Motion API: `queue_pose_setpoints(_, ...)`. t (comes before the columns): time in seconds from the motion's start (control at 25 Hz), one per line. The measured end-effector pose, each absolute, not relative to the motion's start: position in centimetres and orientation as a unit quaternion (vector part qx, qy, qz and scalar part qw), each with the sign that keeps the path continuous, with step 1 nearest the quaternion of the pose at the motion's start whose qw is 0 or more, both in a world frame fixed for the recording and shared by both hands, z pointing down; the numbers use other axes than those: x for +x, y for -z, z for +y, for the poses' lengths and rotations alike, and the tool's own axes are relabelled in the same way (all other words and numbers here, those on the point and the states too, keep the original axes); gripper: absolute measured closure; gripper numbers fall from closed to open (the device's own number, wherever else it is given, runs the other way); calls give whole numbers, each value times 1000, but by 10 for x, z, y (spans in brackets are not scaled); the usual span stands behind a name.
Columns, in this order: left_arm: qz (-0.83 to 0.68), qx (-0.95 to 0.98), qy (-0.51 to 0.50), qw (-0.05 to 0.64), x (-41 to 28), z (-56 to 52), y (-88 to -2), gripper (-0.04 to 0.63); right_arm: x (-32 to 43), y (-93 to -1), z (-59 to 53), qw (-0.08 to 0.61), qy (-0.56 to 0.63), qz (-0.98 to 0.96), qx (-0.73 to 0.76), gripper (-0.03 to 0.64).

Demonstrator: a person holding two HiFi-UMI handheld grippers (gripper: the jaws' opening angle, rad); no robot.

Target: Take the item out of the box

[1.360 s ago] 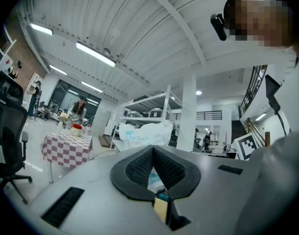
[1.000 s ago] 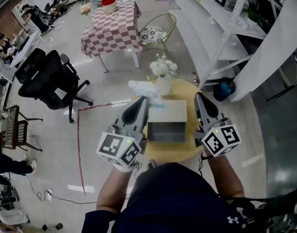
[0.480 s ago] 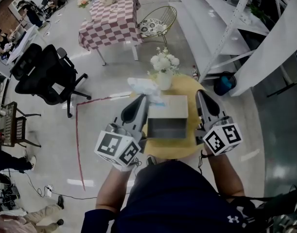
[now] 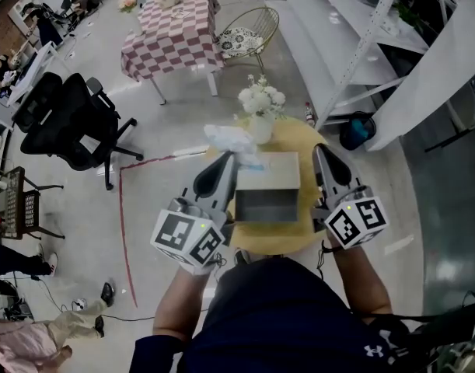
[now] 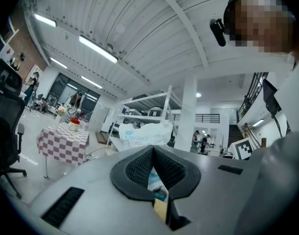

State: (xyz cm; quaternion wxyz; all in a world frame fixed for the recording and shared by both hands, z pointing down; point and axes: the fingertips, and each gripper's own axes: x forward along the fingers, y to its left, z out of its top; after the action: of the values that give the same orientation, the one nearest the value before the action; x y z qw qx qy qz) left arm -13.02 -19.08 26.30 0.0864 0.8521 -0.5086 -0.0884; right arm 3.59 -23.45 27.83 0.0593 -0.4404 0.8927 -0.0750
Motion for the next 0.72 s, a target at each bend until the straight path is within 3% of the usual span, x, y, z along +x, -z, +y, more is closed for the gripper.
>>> queue_pose_setpoints(0.72, -501, 856, 87, 99, -133, -194, -269, 580, 29, -281, -232, 50, 76, 894, -438, 604)
